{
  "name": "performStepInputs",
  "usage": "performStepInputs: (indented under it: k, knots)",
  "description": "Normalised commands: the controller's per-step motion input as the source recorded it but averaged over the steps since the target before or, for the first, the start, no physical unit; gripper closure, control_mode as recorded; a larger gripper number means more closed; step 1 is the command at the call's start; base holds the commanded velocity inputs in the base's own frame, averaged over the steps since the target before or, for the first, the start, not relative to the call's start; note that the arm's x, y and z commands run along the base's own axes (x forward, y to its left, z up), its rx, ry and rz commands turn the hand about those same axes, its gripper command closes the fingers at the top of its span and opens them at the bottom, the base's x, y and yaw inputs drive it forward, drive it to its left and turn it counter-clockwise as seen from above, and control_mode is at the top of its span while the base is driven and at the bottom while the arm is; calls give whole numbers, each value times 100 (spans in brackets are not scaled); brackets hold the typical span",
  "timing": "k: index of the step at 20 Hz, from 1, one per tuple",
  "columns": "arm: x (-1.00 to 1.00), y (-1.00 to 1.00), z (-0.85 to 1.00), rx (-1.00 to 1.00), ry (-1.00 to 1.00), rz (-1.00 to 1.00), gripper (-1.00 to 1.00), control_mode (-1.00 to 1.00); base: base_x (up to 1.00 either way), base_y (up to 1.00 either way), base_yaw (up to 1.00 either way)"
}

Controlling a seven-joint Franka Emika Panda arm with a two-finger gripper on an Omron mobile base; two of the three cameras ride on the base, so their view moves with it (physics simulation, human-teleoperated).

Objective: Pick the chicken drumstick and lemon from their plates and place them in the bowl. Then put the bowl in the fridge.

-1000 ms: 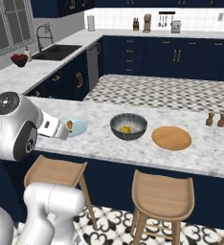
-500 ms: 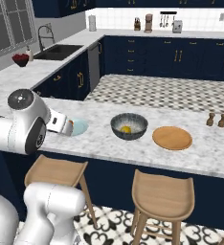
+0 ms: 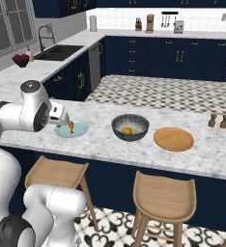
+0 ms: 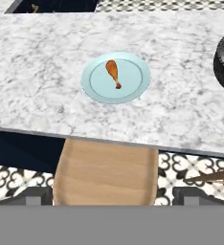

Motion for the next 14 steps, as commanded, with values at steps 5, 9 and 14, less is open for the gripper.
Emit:
performStepInputs:
  k: [5, 9, 14]
  knots:
    - [100, 16, -56, -6, 11, 0, -100, -100, 0, 0, 0]
    - [86, 7, -47, -1, 10, 0, -100, -100, 0, 0, 0]
    - [65, 21, -41, 0, 7, 0, -100, -100, 0, 0, 0]
